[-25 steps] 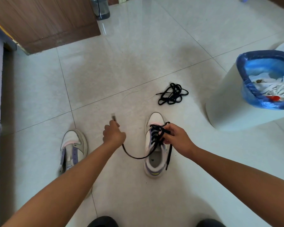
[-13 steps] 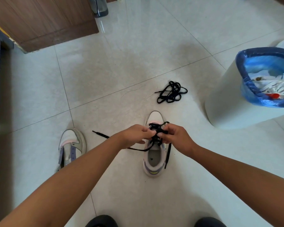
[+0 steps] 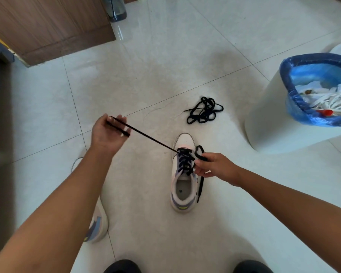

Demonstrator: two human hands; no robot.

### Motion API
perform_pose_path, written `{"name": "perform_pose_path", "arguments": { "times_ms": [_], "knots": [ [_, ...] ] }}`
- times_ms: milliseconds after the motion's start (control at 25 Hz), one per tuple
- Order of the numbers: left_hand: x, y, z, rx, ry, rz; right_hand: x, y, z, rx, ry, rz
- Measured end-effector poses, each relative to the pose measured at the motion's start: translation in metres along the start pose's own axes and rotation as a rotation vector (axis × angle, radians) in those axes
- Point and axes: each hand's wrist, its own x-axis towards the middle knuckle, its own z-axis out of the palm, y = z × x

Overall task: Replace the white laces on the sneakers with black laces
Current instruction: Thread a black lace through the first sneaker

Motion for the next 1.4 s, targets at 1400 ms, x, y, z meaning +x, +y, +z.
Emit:
{"name": "perform_pose_path", "arguments": {
  "times_ms": [1400],
  "knots": [
    [-0.032,-0.137,0.033,0.087,0.094,-0.287,0.001,0.005,0.036,0.822,0.247,0.118]
  ]
}}
